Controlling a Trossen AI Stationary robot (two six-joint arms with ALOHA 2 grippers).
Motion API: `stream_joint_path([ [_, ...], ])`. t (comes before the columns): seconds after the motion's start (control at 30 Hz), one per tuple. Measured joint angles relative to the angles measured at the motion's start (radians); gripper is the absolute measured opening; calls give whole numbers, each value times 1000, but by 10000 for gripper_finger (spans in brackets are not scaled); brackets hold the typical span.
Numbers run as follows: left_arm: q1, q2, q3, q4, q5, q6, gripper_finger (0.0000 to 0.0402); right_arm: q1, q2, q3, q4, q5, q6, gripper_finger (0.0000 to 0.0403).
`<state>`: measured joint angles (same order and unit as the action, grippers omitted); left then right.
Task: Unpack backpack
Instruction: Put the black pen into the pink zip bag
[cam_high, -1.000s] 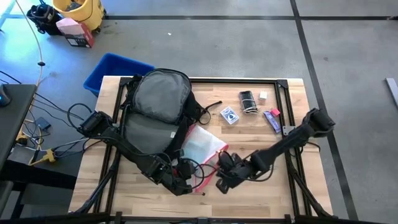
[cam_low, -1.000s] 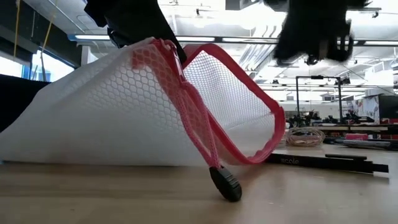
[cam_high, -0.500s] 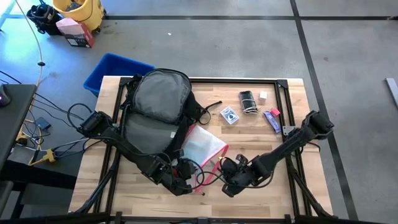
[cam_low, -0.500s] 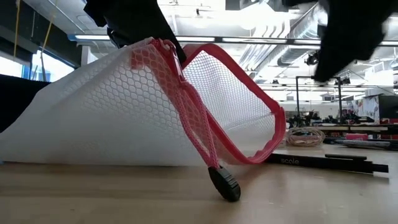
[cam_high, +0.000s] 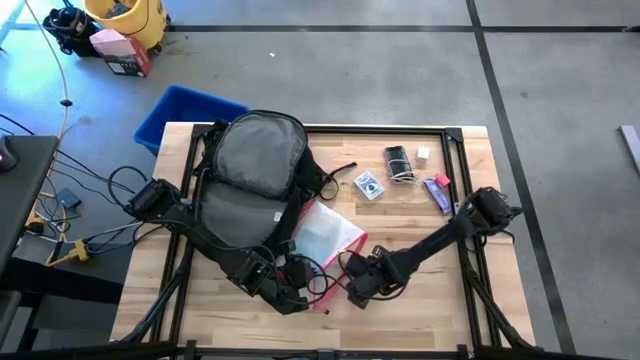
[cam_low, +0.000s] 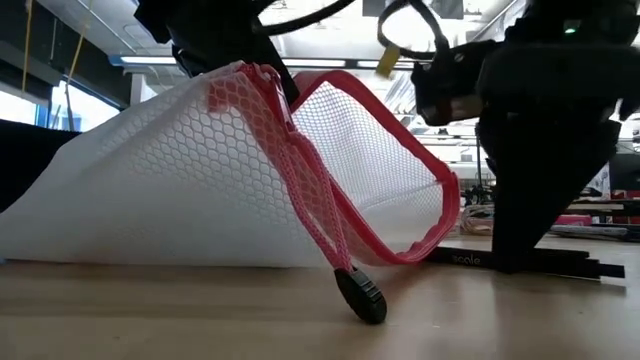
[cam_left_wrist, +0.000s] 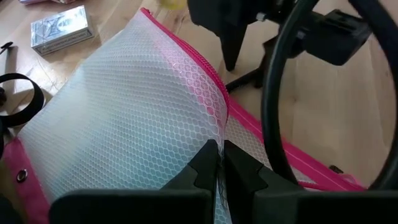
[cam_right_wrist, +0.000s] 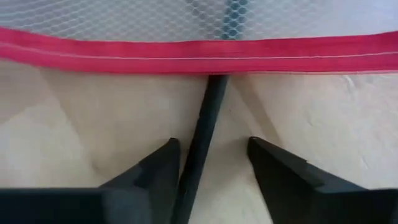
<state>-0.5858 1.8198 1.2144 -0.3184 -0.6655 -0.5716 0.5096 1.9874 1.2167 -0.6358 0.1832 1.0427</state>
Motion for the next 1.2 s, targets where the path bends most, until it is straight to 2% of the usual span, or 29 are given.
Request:
stream_joint_path([
  [0.2, 0, 0, 0, -2, 0, 0, 0, 0, 7, 0, -66, 7, 30, 26],
  [0.23, 0, 0, 0, -2, 0, 0, 0, 2, 7, 1, -74, 1, 30, 16],
  [0.37, 0, 0, 0, -4, 0, 0, 0, 28, -11, 0, -153, -40, 79, 10],
  [0.53, -1, 0, 0, -7, 0, 0, 0, 101, -107, -14, -231, -80, 169, 4],
  [0.7, -1, 0, 0, -7, 1, 0, 0, 190, -203, -10, -220, 64, 320, 2],
  [0.87, -1, 0, 0, -5, -9, 0, 0, 228, -213, -10, -49, 184, 371, 1],
  [1.0, 0, 0, 0, 24, -49, 10, 0, 162, -192, -9, 106, 225, 281, 0],
  [1.2, 0, 0, 0, 100, -97, 63, 0, -30, -151, -8, 199, 155, 166, 0],
])
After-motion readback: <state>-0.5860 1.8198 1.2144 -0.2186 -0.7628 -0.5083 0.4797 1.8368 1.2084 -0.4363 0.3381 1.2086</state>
